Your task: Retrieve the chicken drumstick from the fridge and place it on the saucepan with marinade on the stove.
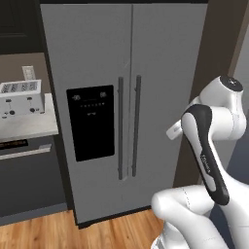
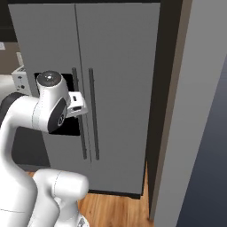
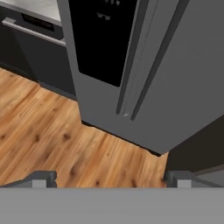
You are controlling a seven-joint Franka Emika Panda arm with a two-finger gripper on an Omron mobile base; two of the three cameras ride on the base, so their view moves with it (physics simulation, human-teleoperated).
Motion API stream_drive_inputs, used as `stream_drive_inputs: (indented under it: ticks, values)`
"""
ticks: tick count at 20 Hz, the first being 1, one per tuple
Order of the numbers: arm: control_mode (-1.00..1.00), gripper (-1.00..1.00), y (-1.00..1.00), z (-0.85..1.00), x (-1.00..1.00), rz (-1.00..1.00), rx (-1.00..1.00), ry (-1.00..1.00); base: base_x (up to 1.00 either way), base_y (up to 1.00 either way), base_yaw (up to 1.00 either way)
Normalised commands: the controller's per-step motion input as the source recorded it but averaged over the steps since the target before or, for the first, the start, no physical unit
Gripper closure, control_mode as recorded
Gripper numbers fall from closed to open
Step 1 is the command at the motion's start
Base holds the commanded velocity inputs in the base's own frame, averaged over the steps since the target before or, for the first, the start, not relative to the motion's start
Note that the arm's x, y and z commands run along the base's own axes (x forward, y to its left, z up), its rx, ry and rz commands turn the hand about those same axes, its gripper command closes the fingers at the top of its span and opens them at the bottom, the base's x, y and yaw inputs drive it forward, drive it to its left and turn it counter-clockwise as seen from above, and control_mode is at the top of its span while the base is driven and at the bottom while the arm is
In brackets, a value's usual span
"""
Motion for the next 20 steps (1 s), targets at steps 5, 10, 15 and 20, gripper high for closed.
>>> stream_drive_inputs:
  ticks: [5, 10, 15, 20]
  values:
    - [1.0, -1.0, 0.0, 0.0, 0.0, 0.0, 0.0, 0.0, 0.0, 0.0, 0.0]
    - [-1.0, -1.0, 0.0, 0.0, 0.11, 0.0, 0.0, 0.0, 0.0, 0.0, 0.0]
    - [-1.0, -1.0, 0.04, 0.0, 0.18, -0.01, 0.0, 0.0, 0.0, 0.0, 0.0]
    - [-1.0, -1.0, 0.0, 0.0, 0.12, -0.02, 0.0, 0.0, 0.0, 0.0, 0.0]
